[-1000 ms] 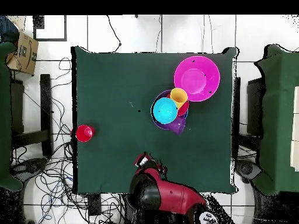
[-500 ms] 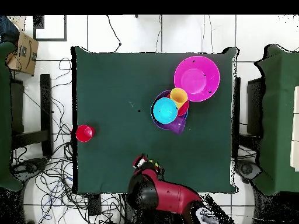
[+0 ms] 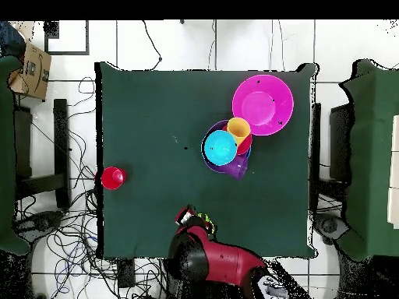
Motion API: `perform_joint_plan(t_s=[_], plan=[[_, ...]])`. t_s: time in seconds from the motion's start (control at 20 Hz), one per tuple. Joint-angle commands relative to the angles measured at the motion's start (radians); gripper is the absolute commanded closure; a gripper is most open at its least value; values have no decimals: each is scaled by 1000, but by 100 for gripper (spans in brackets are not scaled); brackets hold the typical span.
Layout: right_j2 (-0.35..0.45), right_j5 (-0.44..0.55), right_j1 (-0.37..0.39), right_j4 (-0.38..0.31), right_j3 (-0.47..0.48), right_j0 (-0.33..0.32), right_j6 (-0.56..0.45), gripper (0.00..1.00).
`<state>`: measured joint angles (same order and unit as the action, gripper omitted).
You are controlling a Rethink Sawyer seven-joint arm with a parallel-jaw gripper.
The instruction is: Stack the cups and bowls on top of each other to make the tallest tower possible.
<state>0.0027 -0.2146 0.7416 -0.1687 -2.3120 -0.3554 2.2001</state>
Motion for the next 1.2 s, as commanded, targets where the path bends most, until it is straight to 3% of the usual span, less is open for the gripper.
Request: perform_joint_plan(t_s=[0.05,0.7,1.2], plan=[[51,-12,-24,1,-8,18,149,0],[16,-147,-166,-5,15,48,172,0],[-7,-207,-230,-5,22,53,163,0]])
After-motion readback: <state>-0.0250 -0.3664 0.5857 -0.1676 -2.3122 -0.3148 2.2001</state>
